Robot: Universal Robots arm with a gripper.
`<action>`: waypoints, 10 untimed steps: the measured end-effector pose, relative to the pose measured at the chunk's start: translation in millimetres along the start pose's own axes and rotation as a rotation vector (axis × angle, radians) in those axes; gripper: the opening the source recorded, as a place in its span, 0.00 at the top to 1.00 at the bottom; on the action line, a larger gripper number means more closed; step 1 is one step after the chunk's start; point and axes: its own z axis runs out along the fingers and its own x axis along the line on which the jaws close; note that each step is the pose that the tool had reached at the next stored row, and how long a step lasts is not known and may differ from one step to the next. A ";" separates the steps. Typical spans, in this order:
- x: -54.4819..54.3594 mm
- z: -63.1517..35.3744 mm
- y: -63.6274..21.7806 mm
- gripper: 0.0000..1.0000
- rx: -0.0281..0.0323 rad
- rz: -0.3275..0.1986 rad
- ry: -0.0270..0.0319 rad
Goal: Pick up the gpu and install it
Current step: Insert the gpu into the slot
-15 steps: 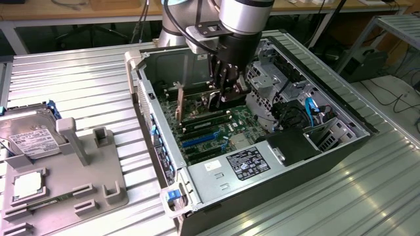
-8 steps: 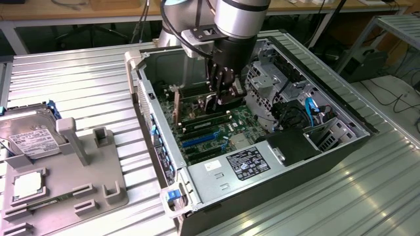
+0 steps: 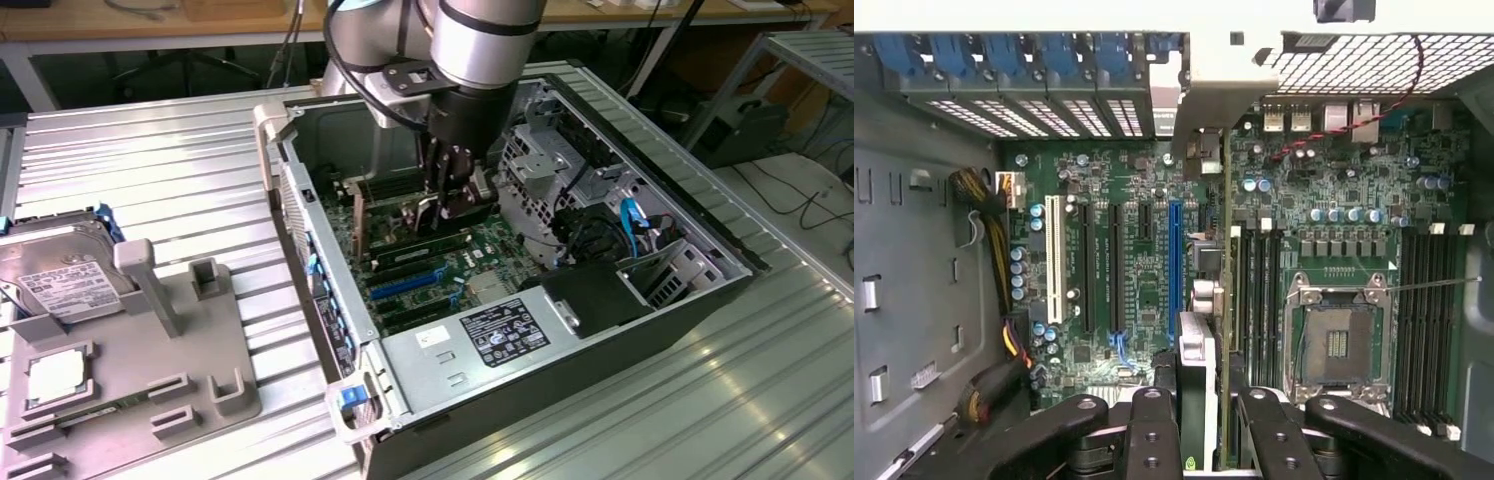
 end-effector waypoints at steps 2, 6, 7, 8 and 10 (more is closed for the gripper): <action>0.0 1.2 1.1 0.72 0.0001 0.000 0.0000; 2.6 3.0 1.7 0.72 0.0000 0.000 0.0001; 3.8 3.2 1.7 0.72 0.0000 0.000 0.0001; 4.8 3.4 1.8 0.72 0.0001 0.000 0.0000; 6.2 3.9 2.2 0.72 0.0001 0.000 0.0000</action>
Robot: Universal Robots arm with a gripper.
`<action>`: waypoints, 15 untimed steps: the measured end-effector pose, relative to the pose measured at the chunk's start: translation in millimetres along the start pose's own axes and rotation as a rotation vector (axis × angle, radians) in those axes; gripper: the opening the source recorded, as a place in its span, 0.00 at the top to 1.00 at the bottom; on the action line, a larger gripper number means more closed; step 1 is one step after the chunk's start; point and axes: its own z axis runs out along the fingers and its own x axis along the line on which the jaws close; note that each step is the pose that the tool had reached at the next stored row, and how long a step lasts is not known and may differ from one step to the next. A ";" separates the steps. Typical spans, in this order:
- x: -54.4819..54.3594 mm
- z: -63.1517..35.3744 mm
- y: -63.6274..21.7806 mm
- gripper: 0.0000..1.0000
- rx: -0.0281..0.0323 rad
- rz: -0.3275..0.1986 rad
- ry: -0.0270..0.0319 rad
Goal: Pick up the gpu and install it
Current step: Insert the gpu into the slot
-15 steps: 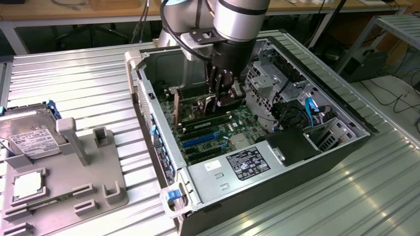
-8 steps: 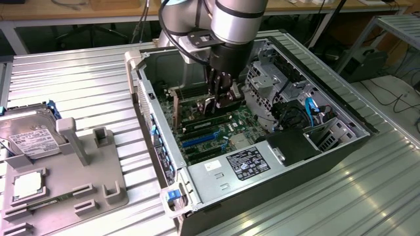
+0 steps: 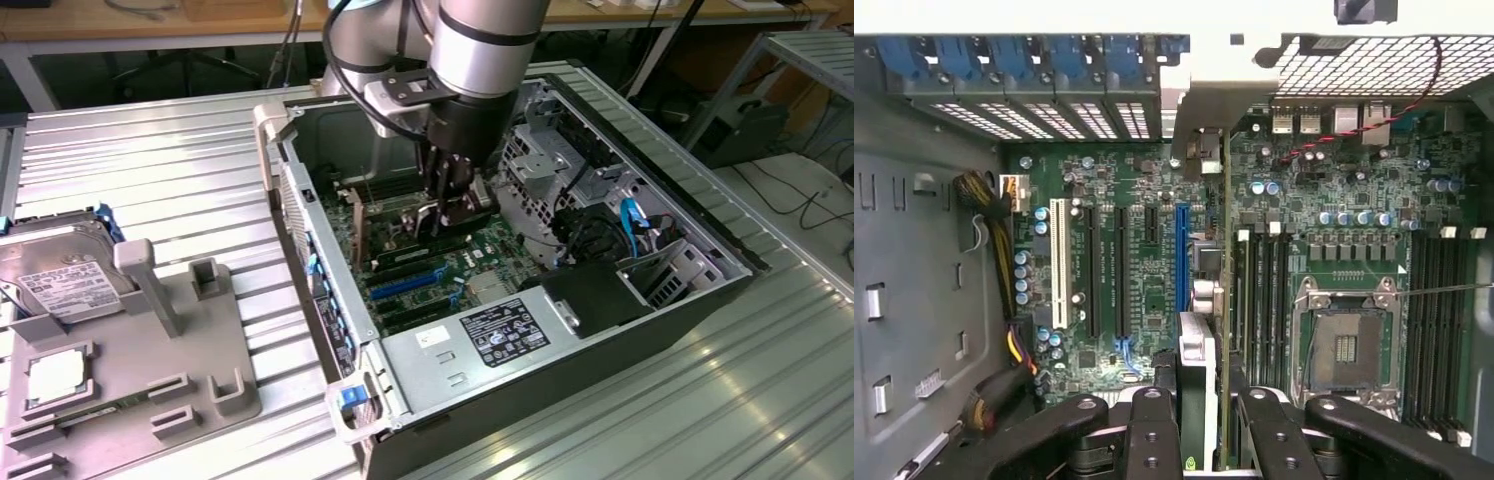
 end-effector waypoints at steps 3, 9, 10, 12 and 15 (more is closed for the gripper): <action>0.6 1.3 2.4 0.72 0.0001 0.000 -0.0001; 1.0 9.1 4.8 0.72 0.0000 0.000 0.0000; 1.3 9.8 5.0 0.72 -0.0001 0.000 0.0001; 1.9 10.9 5.8 0.72 0.0000 0.000 0.0000; 1.9 13.1 9.4 0.72 0.0000 0.000 -0.0001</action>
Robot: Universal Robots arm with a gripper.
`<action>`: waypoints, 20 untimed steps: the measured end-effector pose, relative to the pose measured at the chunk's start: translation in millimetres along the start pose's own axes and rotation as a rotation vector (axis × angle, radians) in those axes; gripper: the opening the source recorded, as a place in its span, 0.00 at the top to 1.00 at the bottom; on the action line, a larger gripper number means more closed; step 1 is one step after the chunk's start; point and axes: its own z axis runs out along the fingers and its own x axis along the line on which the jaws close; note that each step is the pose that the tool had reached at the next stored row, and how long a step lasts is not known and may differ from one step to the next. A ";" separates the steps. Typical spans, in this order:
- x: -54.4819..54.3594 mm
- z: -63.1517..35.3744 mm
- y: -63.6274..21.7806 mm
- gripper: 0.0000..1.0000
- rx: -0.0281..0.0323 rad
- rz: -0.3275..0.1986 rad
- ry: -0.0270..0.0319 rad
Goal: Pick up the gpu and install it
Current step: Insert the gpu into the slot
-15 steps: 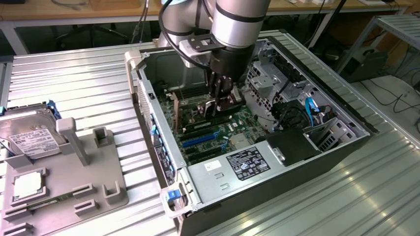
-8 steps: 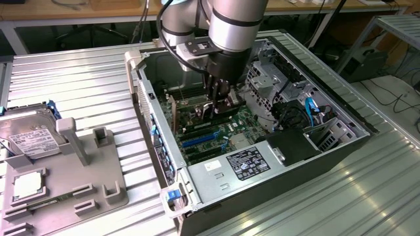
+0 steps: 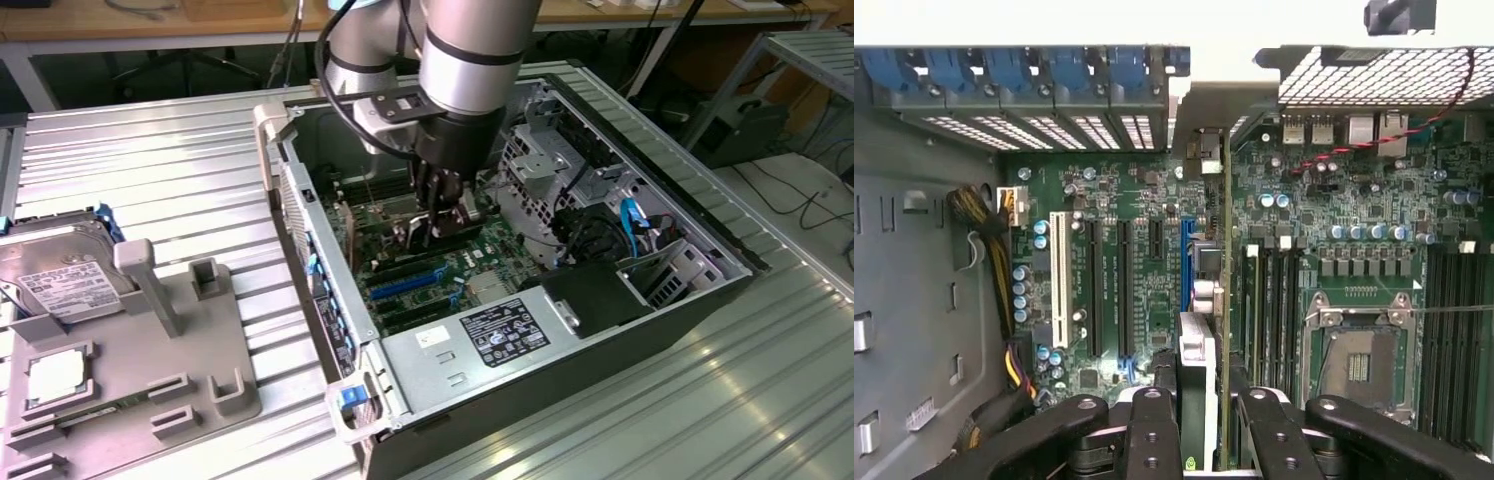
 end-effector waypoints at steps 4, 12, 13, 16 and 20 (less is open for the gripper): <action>2.3 2.5 0.3 0.72 -0.0001 0.000 0.0001; 7.6 9.4 0.3 0.72 -0.0001 0.000 0.0000; 7.6 11.1 0.3 0.72 0.0000 0.000 0.0000; 7.7 17.0 0.4 0.72 -0.0001 0.000 0.0001; 7.2 22.3 1.6 0.72 -0.0001 0.000 0.0001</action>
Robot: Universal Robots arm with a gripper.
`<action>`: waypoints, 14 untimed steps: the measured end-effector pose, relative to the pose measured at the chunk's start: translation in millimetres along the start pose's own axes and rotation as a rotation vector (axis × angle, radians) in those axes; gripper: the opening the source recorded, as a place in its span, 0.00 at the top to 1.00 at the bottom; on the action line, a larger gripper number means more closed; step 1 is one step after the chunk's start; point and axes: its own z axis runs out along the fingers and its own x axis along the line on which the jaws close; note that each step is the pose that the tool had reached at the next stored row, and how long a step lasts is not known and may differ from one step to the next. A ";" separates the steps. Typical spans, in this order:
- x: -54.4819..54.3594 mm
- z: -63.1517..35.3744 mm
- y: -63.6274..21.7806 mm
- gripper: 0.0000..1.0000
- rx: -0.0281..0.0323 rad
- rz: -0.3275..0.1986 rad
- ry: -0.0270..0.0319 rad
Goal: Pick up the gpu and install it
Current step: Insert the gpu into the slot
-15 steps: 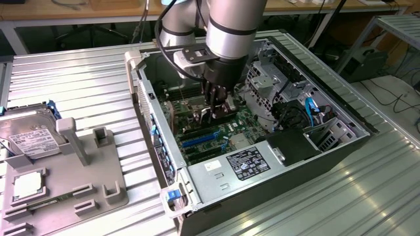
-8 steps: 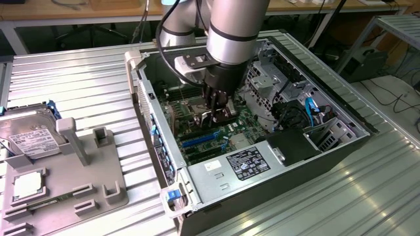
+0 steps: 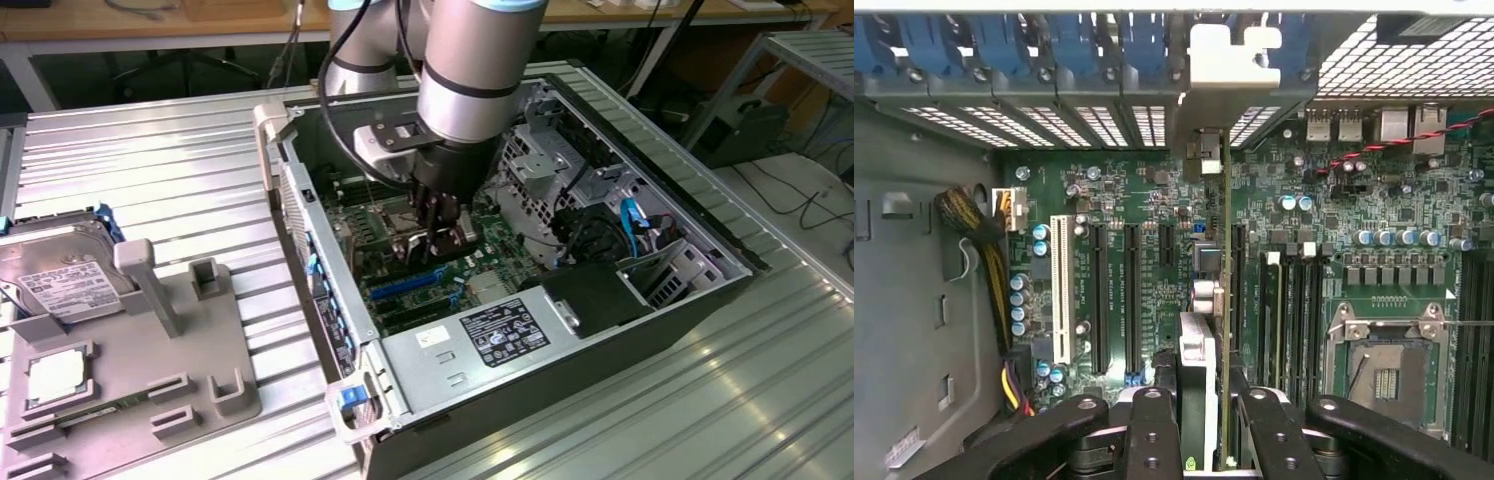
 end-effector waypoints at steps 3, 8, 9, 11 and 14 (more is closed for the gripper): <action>0.0 4.6 1.7 0.72 0.0000 0.000 0.0000; 0.0 7.9 3.1 0.72 -0.0008 0.000 0.0000; 0.0 8.8 3.2 0.72 -0.0012 0.000 0.0000; 0.0 11.3 3.9 0.72 -0.0022 0.000 0.0000; 0.1 13.6 5.5 0.72 -0.0027 0.000 0.0000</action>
